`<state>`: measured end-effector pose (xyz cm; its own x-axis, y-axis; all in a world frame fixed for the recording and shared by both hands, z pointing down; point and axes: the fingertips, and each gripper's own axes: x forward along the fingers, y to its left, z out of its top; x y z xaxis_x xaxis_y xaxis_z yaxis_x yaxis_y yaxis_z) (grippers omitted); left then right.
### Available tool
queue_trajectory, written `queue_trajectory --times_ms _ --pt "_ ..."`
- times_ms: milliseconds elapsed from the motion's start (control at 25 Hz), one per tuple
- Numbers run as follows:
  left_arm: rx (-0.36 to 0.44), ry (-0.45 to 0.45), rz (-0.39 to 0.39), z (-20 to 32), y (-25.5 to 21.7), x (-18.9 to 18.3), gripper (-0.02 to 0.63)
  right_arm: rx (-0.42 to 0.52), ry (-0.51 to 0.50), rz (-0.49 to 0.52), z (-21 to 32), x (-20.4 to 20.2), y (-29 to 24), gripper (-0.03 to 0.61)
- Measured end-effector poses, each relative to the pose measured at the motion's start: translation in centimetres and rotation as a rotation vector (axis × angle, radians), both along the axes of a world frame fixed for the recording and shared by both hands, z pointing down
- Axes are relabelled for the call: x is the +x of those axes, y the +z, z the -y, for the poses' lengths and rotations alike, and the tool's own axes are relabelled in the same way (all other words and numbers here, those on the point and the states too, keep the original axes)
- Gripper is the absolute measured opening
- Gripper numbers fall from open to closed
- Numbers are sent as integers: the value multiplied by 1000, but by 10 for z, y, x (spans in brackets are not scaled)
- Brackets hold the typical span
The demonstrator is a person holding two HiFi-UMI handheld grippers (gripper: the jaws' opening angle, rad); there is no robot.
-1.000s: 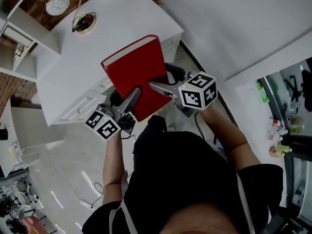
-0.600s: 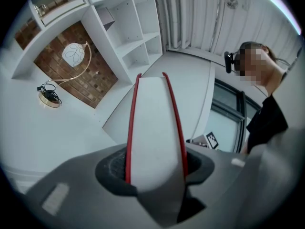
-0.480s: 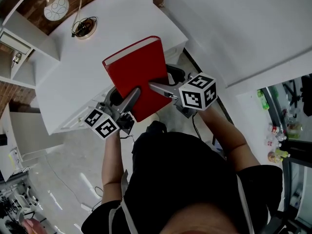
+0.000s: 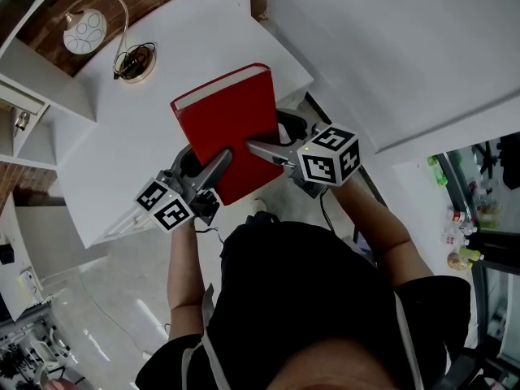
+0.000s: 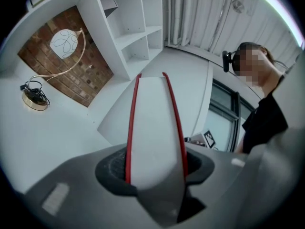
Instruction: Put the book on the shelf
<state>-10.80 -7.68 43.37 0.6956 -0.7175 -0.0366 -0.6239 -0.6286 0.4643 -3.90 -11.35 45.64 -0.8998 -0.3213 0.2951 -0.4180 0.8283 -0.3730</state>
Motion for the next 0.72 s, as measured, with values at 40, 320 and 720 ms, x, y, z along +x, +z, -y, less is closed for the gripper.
queue_trajectory --times_ms 40,320,720 --pt "2 10 3 4 0 -2 229 0 1 -2 3 -2 0 377" --pt "11 58 7 29 0 -20 229 2 2 -12 26 -20 1 378" --pt "29 203 -33 41 -3 -48 230 -12 -139 8 36 -54 -4 390"
